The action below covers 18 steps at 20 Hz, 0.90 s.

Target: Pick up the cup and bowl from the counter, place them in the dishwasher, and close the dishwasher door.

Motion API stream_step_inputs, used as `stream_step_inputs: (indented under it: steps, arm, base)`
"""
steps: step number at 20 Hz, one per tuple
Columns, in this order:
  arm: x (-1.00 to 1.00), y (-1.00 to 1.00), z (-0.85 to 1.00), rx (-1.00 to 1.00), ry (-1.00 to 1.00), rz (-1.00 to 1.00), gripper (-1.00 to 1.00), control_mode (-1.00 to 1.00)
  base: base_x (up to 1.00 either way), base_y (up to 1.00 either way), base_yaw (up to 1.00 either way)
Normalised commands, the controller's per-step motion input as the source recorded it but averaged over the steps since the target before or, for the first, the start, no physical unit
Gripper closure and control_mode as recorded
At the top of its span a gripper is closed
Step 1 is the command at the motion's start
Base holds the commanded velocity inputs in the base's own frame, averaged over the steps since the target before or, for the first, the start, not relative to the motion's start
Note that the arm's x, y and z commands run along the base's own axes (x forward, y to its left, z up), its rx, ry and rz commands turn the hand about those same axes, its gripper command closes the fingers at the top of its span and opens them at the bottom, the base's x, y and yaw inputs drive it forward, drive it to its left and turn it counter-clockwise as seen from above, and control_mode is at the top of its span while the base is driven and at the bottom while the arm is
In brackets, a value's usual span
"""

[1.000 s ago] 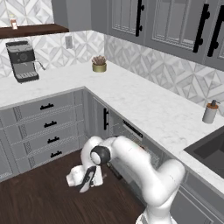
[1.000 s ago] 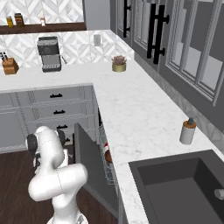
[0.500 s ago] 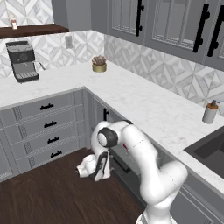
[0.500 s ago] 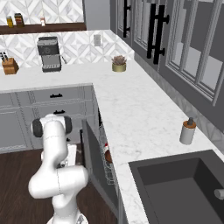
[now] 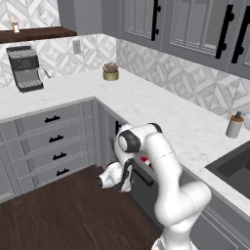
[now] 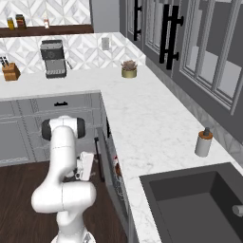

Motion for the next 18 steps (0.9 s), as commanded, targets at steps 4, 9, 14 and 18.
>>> stream_step_inputs:
  steps: [4, 9, 14, 18]
  arm:
    - [0.00, -1.00, 0.00, 0.13, 0.00, 0.05, -1.00, -1.00]
    - [0.00, -1.00, -0.01, 0.13, 0.00, 0.05, -1.00, -1.00]
    - [0.00, -1.00, -0.02, 0.13, 0.00, 0.07, -1.00, -1.00]
    - [0.17, -1.00, -0.20, 0.11, 0.01, 0.09, -1.00, -1.00]
  base:
    - [0.00, 0.00, 0.00]
    - [0.00, 0.00, 0.00]
    - [0.00, 0.00, 0.00]
    - [0.00, 0.00, 0.00]
